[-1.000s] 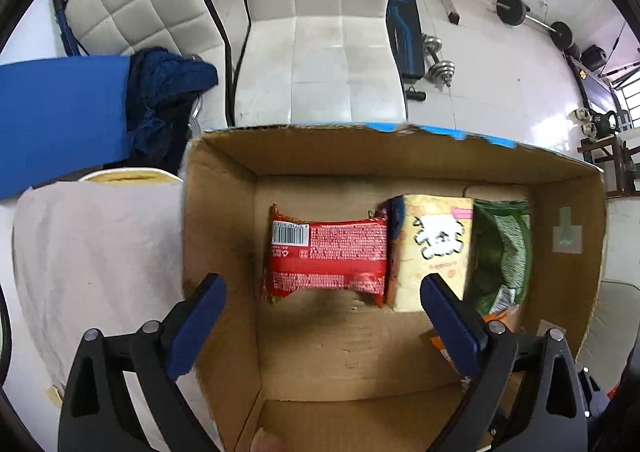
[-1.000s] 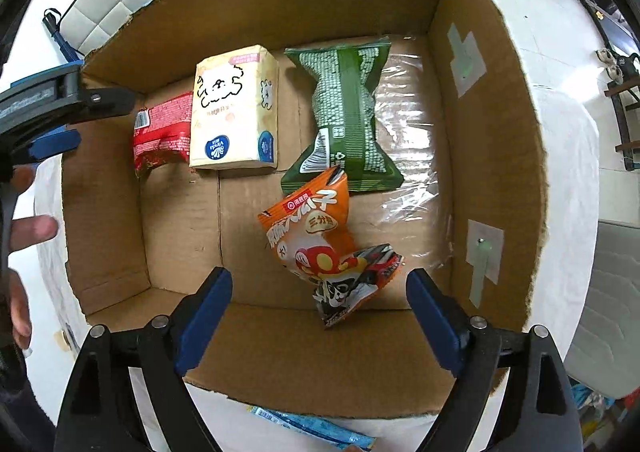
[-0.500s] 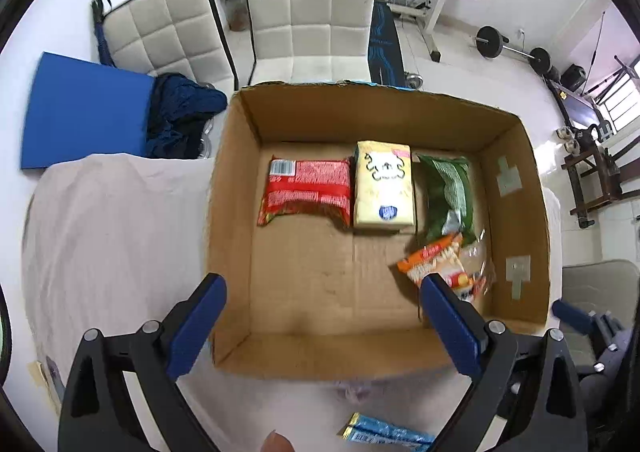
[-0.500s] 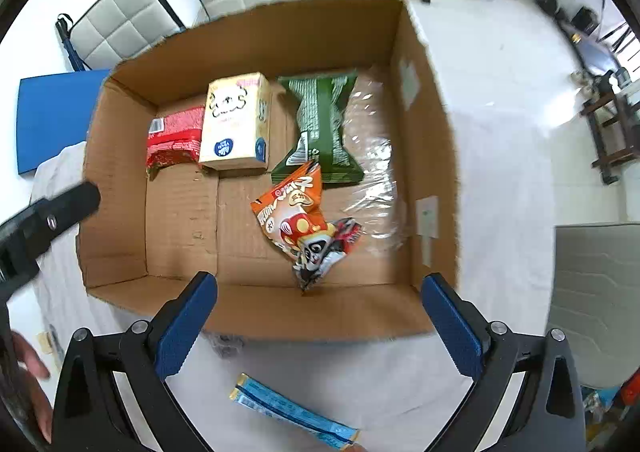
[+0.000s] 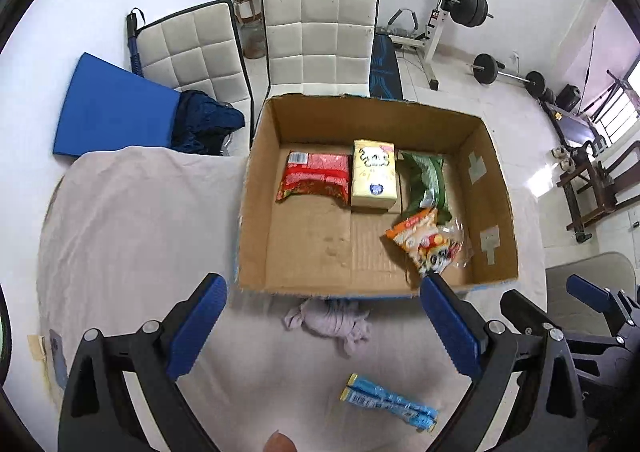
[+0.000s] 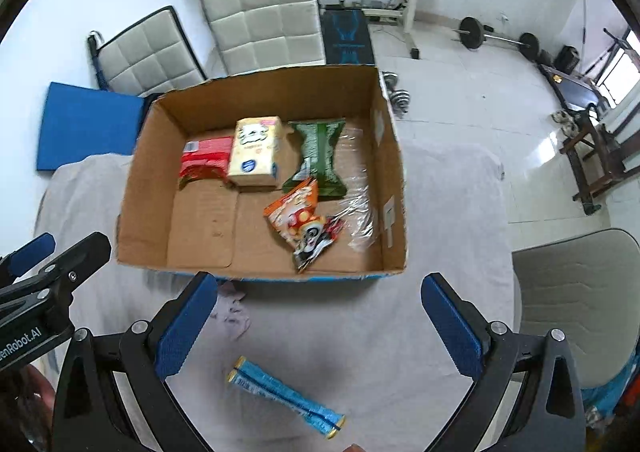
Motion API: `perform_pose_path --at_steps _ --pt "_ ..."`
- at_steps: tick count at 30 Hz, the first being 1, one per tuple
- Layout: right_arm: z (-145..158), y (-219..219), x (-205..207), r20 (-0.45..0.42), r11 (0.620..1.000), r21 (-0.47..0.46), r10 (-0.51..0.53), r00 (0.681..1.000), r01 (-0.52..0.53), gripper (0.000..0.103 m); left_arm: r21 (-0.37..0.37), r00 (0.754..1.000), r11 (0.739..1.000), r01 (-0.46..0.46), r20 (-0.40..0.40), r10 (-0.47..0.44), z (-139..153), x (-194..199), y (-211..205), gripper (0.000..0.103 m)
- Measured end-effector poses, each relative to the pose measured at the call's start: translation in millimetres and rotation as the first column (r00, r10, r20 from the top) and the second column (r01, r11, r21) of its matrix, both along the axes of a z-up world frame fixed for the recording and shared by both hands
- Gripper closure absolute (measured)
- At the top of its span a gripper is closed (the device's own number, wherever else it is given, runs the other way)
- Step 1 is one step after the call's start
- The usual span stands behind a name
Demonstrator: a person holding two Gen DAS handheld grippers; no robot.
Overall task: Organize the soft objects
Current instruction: 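Grasp the lilac towel with the left tool while the right tool grasps the blue ice-pop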
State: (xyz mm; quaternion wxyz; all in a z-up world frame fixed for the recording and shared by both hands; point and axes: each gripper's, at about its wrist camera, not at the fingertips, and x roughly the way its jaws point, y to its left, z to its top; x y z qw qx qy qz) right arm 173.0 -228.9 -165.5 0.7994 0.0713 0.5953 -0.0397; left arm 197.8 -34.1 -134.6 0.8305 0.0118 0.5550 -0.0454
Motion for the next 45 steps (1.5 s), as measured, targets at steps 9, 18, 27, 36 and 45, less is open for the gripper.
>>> perform_pose_path --at_steps 9,18,27,36,45 --pt "-109 36 -61 -0.265 0.978 0.051 0.207 0.942 -0.2 0.0 0.05 0.979 0.996 -0.079 -0.182 0.087 -76 -65 30 0.004" --pt "-209 76 -95 -0.459 0.953 0.062 0.291 0.839 -0.297 0.006 0.136 0.924 0.983 -0.122 -0.347 0.163 -158 -99 54 0.004" --pt "-205 88 -102 -0.461 0.939 -0.03 0.29 0.838 -0.342 0.087 0.135 0.92 0.979 -0.153 -0.342 0.191 -164 -86 50 0.004" --pt "-154 23 -89 -0.368 0.987 -0.029 0.139 0.919 -0.16 0.089 0.007 0.922 0.981 -0.196 -0.34 0.186 -160 -36 19 0.004" --pt "-141 -20 -86 -0.357 0.998 -0.039 0.028 0.934 -0.045 0.089 -0.012 0.887 0.98 -0.199 -0.428 0.175 -216 7 -12 0.004"
